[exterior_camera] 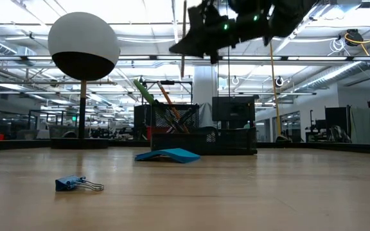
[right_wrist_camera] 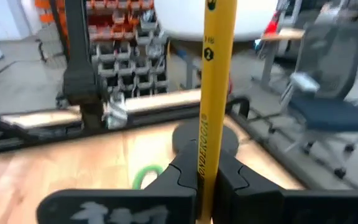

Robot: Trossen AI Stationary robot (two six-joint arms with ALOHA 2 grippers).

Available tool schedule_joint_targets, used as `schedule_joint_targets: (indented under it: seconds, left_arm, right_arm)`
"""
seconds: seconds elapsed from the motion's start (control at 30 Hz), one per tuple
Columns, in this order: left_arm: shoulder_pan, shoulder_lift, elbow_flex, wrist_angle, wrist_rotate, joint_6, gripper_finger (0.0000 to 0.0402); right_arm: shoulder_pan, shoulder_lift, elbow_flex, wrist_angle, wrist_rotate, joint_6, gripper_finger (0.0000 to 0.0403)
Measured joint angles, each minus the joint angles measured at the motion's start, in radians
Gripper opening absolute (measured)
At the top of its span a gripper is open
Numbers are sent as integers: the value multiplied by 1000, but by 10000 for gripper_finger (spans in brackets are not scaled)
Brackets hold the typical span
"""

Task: Pick and place office supplies into organizer
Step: Put the yellow pencil into the black desk organizer

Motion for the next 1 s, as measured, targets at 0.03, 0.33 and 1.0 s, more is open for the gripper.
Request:
schedule_joint_targets:
  seconds: [0.03,0.33,1.0]
  left_arm:
    - [-12,-7,0,-3,-16,12,5]
    - [-68,-14,0,-8,-67,24,7]
    - [-77,-14,0,-13,-75,58,1]
  right_arm:
    - [-9,18,0,1,-21,12,2]
    - [-61,111,0,32,-116,29,1]
    - [-97,111,-112,-6,-115,80,4]
